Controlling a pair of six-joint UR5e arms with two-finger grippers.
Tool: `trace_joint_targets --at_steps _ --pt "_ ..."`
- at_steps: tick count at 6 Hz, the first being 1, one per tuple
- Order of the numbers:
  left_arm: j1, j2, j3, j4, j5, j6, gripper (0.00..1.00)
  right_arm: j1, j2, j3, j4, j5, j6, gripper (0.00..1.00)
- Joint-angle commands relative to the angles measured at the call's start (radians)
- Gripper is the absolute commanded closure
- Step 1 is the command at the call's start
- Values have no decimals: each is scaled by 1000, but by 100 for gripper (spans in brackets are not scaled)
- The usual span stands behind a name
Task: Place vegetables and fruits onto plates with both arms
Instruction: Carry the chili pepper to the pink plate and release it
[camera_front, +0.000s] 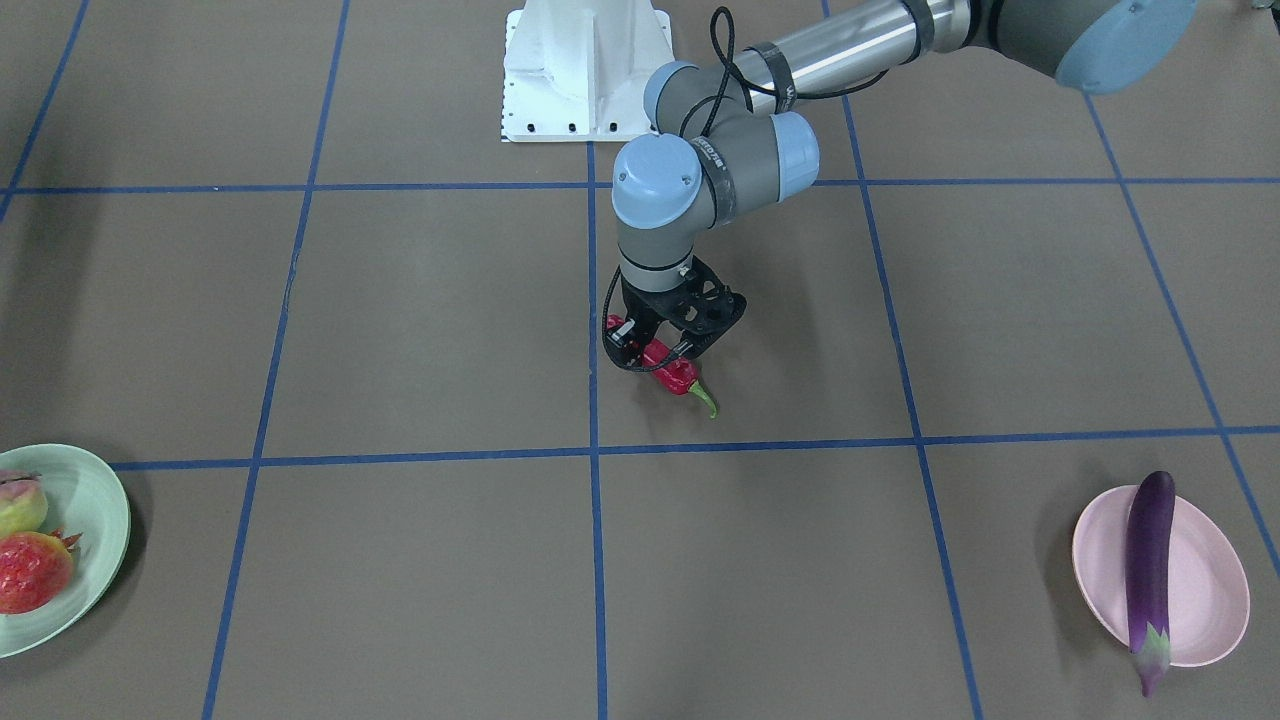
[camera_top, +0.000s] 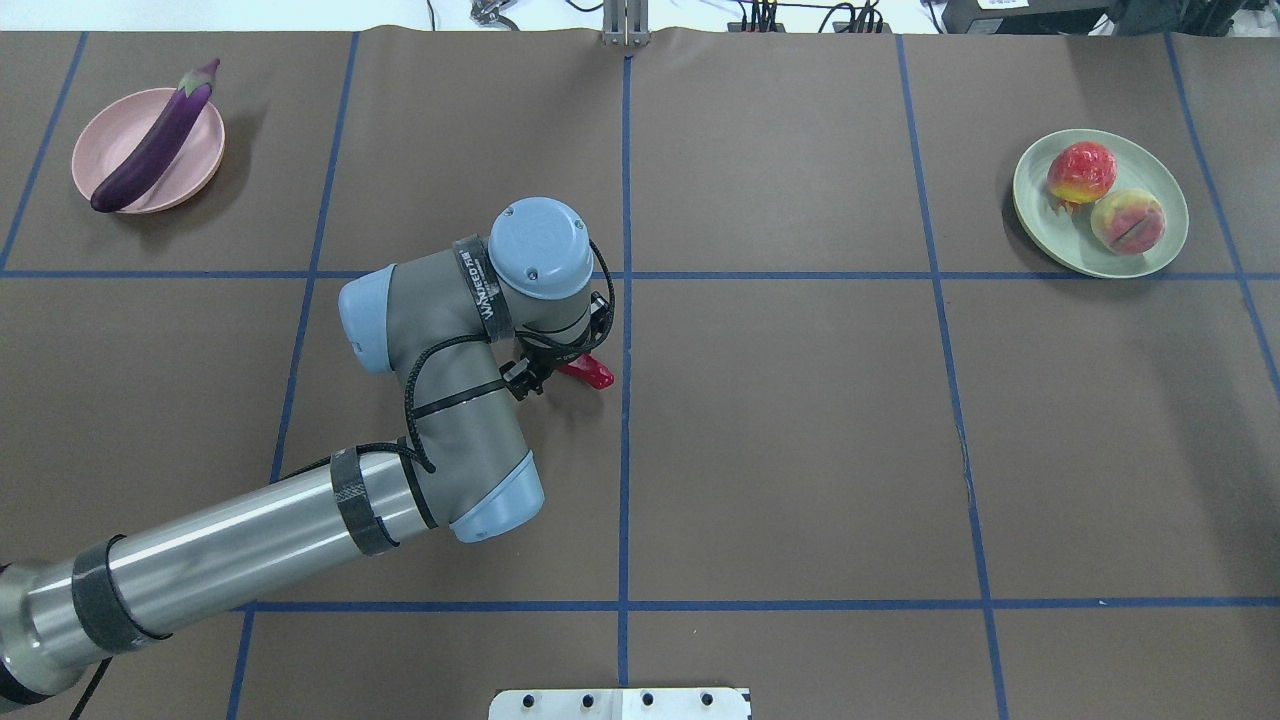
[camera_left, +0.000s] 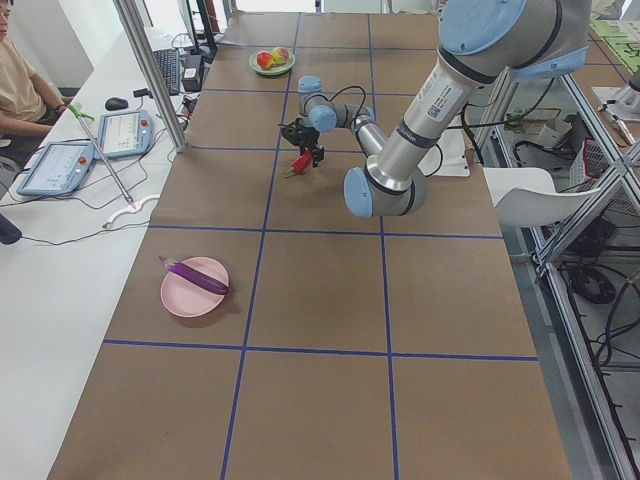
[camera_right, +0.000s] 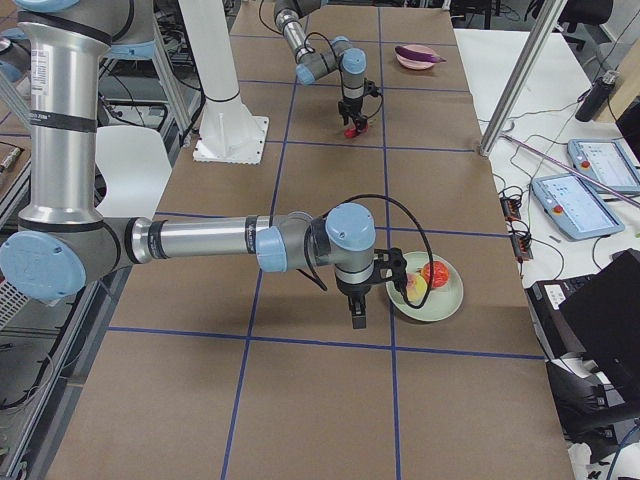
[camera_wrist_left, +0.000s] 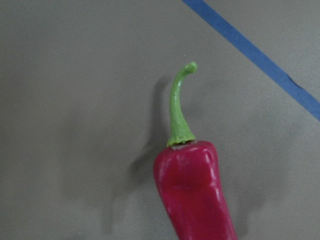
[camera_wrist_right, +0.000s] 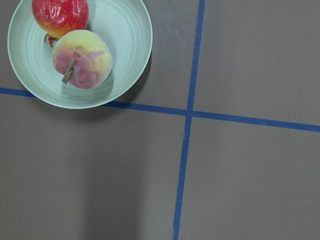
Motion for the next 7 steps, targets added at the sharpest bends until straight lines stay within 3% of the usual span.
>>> trace_joint_targets --at_steps 1,3,6,7 --pt "1 -8 -2 -2 5 12 100 0 0 0 0 0 0 0" --pt "-39 -10 -48 10 5 59 100 0 3 0 0 0 0 0" --pt "-178 19 -207 351 8 818 100 0 2 0 0 -2 0 0" --pt "-232 42 -208 387 6 1037 100 0 2 0 0 0 0 0"
